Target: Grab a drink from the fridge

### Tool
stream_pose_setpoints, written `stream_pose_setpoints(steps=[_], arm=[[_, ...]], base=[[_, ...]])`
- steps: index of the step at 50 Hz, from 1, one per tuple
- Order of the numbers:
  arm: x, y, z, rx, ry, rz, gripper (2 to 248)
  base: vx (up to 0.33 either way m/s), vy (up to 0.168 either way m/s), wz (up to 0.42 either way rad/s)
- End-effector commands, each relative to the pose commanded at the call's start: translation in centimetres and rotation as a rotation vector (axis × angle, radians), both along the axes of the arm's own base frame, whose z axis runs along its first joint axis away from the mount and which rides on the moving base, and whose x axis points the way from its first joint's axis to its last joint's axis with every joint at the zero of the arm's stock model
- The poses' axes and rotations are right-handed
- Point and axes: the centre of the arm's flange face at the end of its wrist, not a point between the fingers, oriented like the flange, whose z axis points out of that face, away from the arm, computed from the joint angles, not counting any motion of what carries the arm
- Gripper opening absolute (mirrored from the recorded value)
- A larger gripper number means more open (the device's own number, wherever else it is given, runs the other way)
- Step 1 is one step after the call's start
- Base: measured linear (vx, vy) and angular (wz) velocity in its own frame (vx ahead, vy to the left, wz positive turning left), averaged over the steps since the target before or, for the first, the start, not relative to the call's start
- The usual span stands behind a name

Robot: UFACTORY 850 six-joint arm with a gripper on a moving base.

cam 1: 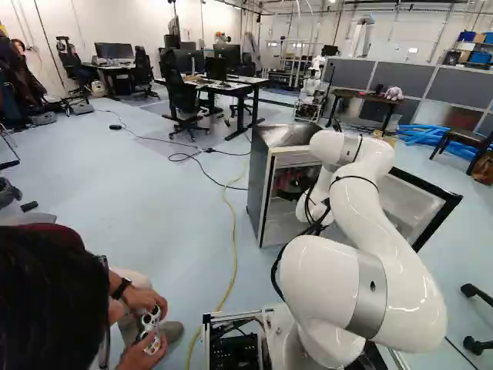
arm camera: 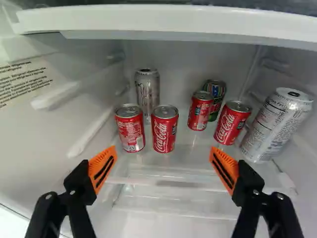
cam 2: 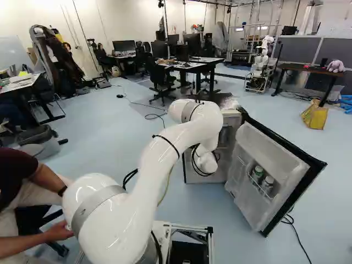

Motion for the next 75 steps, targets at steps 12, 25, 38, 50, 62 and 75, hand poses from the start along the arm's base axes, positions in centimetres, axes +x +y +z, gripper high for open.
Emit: stream_pose_setpoints(steps=[12,25,38,50,62,75], arm=[[0.00,0.00,0.00,0.000,0.000,0.000,223],[0.00,0.00,0.00,0.000,0.000,0.000,196],[0.00,0.00,0.00,0.000,0.000,0.000,189],[0.00,0.00,0.00,0.000,0.000,0.000,185],[0.00,0.00,0.00,0.000,0.000,0.000,151],[0.20,-0.02,-0.06,-0.002,-0.003,0.001,127]], base=[[0.000,0.000,0.000],[0.000,0.000,0.000],[0.000,0.000,0.000],[0.000,0.000,0.000],[0.000,0.000,0.000],[0.000,0.000,0.000]])
